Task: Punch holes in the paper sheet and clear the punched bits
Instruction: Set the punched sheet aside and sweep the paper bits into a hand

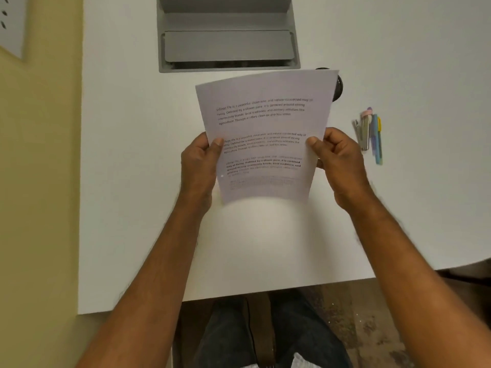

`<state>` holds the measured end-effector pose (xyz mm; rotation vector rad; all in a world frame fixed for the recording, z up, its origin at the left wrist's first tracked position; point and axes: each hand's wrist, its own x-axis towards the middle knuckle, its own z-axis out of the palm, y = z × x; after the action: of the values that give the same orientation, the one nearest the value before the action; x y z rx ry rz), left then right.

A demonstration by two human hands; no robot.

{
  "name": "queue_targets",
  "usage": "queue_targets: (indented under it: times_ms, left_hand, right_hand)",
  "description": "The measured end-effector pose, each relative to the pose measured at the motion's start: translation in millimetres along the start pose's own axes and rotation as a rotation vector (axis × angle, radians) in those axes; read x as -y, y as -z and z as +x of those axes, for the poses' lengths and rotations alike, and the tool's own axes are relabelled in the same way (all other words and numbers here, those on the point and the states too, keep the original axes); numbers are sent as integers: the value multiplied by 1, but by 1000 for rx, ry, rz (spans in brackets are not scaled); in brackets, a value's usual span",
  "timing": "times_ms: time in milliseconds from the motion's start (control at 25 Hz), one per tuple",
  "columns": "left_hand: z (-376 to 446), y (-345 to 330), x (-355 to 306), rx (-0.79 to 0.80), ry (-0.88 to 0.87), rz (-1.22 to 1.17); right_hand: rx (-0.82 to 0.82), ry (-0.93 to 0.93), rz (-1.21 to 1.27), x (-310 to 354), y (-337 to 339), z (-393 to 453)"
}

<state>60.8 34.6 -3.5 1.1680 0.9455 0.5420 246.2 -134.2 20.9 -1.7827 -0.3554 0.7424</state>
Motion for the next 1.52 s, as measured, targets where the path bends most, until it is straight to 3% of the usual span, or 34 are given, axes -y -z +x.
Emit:
queue_targets:
  times_ms: [400, 920, 1520]
  left_hand:
    - [-41, -3, 0, 97, -60, 49]
    - [-41, -9, -8, -28, -39, 50]
    - [-38, -18, -5, 13, -39, 81]
  right_hand:
    - [-99, 86, 84, -12, -1, -48]
    - [-195, 112, 62, -5, -4, -50]
    - [-132, 46, 128, -9, -11, -42]
